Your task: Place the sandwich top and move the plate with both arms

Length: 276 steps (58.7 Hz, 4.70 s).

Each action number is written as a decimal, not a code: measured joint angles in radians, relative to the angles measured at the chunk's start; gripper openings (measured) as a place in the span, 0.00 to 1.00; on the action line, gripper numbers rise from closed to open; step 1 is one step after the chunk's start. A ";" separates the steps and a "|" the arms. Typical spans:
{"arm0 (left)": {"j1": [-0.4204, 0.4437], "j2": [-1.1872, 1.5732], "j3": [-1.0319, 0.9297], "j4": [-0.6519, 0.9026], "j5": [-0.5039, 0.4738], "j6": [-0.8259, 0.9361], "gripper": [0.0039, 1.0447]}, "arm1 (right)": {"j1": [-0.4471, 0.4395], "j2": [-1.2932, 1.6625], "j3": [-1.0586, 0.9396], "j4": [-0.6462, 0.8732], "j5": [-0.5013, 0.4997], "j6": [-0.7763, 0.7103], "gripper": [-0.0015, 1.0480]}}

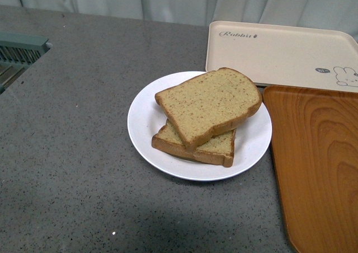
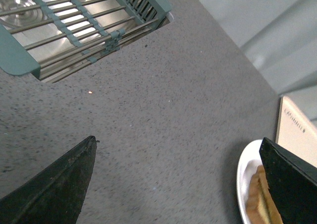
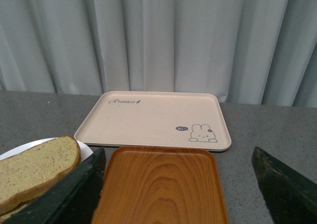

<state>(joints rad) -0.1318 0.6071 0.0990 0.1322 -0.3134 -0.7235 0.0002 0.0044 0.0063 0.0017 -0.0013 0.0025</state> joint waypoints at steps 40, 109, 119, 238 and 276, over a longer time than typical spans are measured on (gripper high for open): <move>-0.147 1.366 0.431 0.729 0.030 -0.375 0.94 | 0.000 0.000 0.000 0.000 0.000 0.000 0.91; -0.354 1.457 0.561 0.757 0.112 -0.696 0.69 | 0.000 0.000 0.000 0.000 0.000 0.000 0.91; -0.343 1.457 0.546 0.772 0.113 -0.697 0.42 | 0.000 0.000 0.000 0.000 0.000 0.000 0.91; -0.363 1.802 1.584 0.151 0.104 -0.412 0.04 | 0.000 0.000 0.000 0.000 0.000 0.000 0.91; -0.325 1.705 1.435 -0.001 0.014 -0.266 0.78 | 0.000 0.000 0.000 0.000 0.000 0.000 0.91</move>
<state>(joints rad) -0.4568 2.3123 1.5345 0.1310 -0.2989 -0.9890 0.0002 0.0044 0.0063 0.0013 -0.0013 0.0029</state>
